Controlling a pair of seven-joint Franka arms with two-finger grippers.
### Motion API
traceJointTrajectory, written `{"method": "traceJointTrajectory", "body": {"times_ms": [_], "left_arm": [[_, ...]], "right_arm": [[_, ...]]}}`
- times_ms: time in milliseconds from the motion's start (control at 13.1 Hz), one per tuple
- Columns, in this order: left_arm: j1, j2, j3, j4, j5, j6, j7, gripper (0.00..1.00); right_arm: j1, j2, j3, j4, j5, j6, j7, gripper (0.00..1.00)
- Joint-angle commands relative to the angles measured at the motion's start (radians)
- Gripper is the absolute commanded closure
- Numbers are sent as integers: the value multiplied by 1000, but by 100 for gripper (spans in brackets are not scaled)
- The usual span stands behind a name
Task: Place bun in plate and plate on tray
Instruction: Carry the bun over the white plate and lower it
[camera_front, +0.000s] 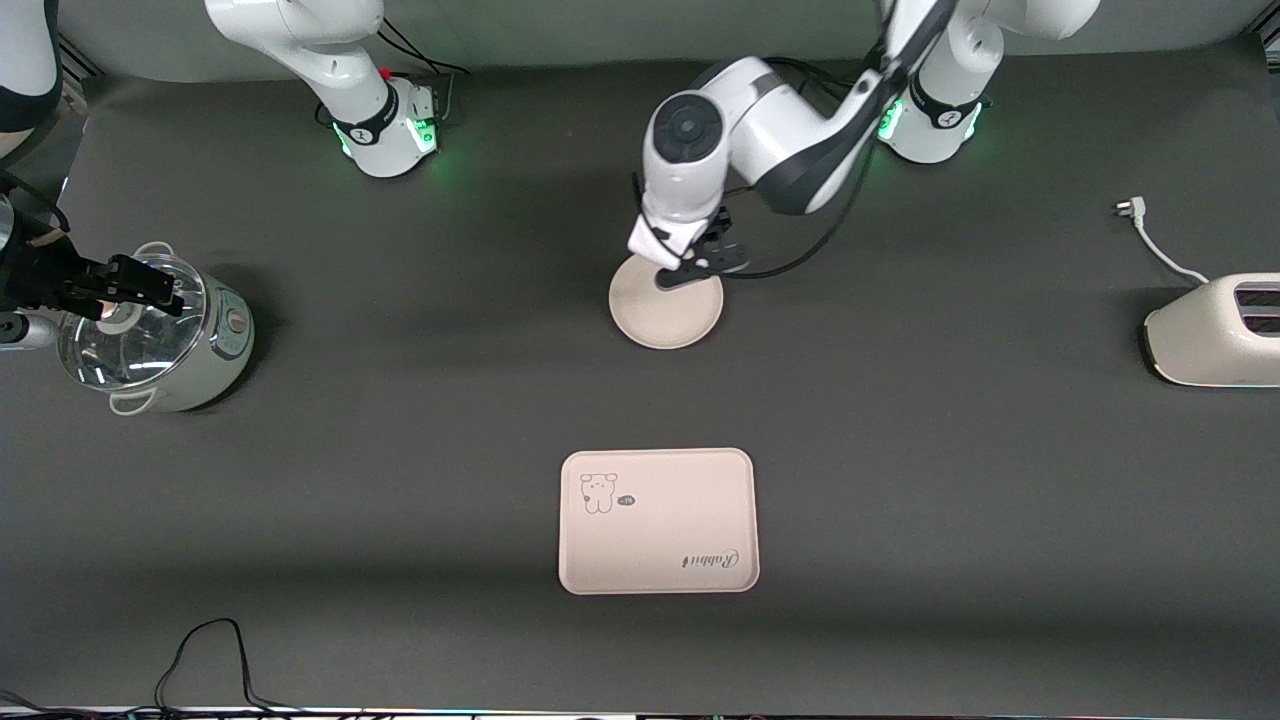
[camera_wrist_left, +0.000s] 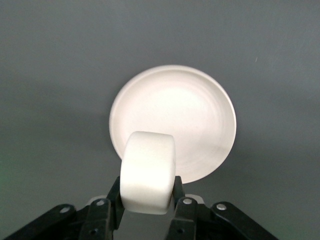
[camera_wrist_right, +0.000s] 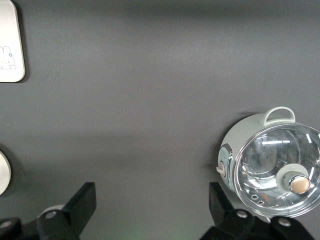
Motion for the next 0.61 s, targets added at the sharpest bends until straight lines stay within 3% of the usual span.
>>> {"method": "traceJointTrajectory", "body": {"times_ms": [0, 230, 536], "left_arm": [[-65, 85, 19, -28, 33, 128, -88, 55], [-86, 157, 20, -48, 79, 214, -125, 55], [-91, 179, 22, -48, 98, 233, -131, 55]], "right_arm": [[-1, -5, 0, -1, -10, -3, -22, 0], [-1, -5, 0, -1, -10, -3, -22, 0], [-1, -3, 0, -1, -8, -3, -22, 0]]}}
